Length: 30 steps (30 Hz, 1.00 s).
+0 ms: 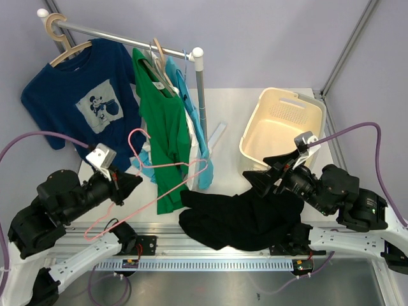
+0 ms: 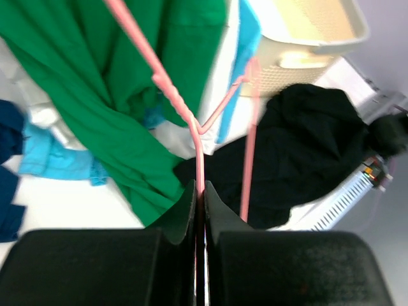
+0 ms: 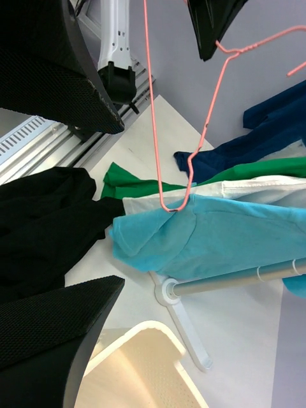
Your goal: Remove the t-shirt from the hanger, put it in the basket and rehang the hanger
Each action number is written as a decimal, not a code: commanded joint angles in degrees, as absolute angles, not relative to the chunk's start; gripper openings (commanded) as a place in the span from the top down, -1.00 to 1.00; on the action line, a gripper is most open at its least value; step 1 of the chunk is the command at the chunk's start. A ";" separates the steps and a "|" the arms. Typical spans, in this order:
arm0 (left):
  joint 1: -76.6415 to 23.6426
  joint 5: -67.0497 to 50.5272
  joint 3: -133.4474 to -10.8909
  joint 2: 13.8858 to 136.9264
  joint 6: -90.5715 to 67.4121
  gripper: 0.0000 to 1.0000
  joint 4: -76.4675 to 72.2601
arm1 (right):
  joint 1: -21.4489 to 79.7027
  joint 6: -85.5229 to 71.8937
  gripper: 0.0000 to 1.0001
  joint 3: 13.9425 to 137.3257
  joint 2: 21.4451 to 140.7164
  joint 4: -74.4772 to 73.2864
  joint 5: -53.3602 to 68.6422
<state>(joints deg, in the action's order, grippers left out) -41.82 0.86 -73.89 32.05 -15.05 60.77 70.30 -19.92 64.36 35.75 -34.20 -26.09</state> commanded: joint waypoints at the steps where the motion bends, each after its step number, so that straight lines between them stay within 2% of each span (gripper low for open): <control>1: -41.84 -7.46 -74.09 29.54 -14.41 1.00 60.82 | 70.49 -19.34 -0.99 64.42 36.65 -33.22 -27.16; 13: -41.92 7.11 -86.04 26.63 -16.61 1.00 76.11 | 70.58 -20.39 -0.99 65.30 36.12 -33.75 -24.87; 16: -41.84 15.08 -84.83 26.89 -17.57 1.00 78.48 | 70.58 -20.48 -0.99 65.39 35.33 -34.01 -24.43; 25: -41.84 37.76 -83.14 38.13 -19.95 1.00 74.01 | 70.49 -19.08 -0.99 63.99 35.16 -32.87 -20.57; 30: -41.84 41.74 -83.84 47.87 -17.24 1.00 63.30 | 70.49 -17.93 -0.99 61.35 35.42 -30.77 -19.78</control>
